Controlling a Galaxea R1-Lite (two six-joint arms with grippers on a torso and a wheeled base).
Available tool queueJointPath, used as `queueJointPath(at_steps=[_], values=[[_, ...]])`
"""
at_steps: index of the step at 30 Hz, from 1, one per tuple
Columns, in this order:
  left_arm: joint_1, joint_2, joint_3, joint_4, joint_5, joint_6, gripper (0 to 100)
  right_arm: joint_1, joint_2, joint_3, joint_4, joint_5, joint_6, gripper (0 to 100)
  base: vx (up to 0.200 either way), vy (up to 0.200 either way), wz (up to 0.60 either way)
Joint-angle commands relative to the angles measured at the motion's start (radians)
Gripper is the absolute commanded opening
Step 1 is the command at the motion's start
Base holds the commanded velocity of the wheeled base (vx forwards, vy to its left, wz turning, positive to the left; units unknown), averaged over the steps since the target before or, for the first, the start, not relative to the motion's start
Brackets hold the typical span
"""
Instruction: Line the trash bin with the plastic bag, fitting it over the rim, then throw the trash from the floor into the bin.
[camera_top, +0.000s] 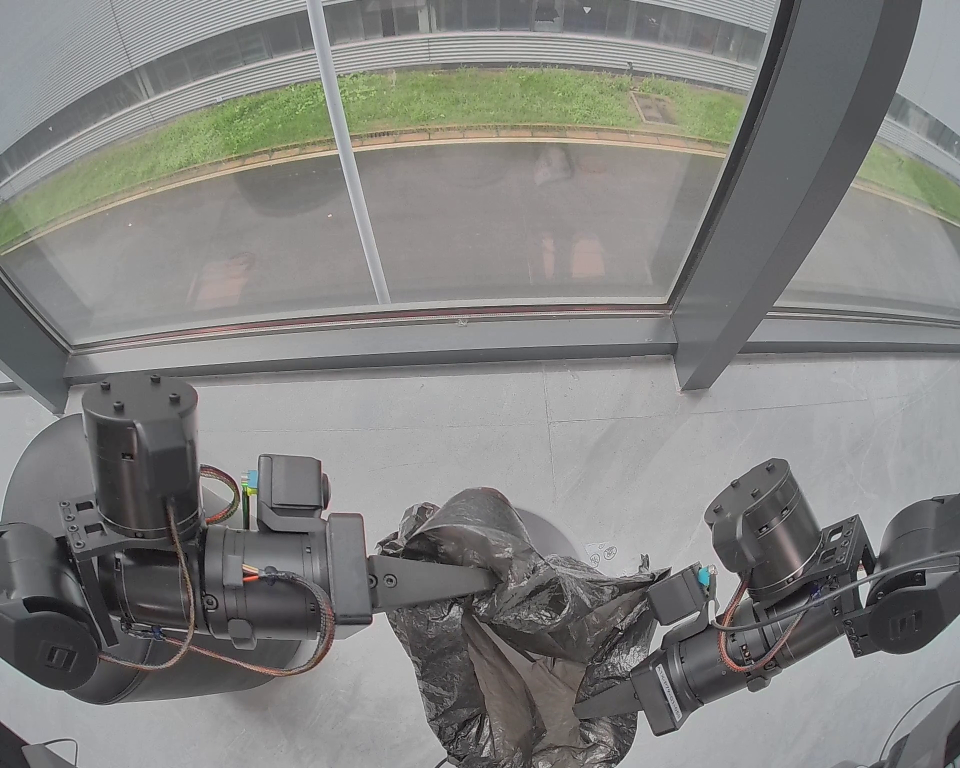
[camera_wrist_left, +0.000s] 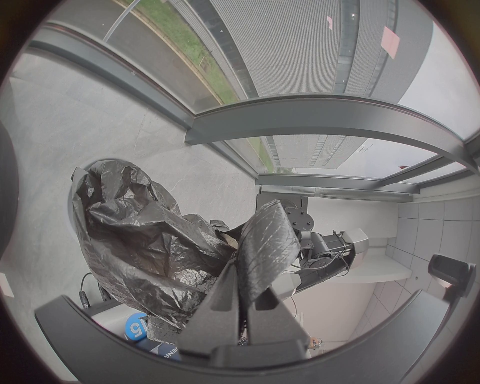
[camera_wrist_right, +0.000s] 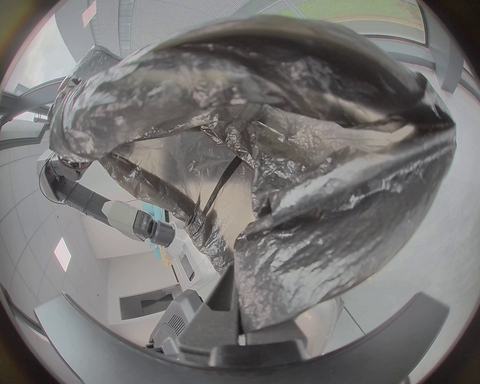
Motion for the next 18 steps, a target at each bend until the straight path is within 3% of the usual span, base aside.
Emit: queueJointPath(at_steps=[1,11,18], values=[[0.002,0.068,-0.005,0.000,-0.007,-0.001,0,-0.017,0.048,0.001,-0.003,0.029,0.000,0,0.000,0.000,0.00],[0.004,0.192,0.006,-0.092,-0.008,-0.004,0,-0.066,0.131,-0.013,-0.045,0.035,0.000,0,0.000,0.000,0.00],[0.070,0.302,-0.005,-0.201,-0.012,-0.003,0,-0.110,0.258,-0.094,-0.144,0.038,-0.005,0,0.000,0.000,0.00]])
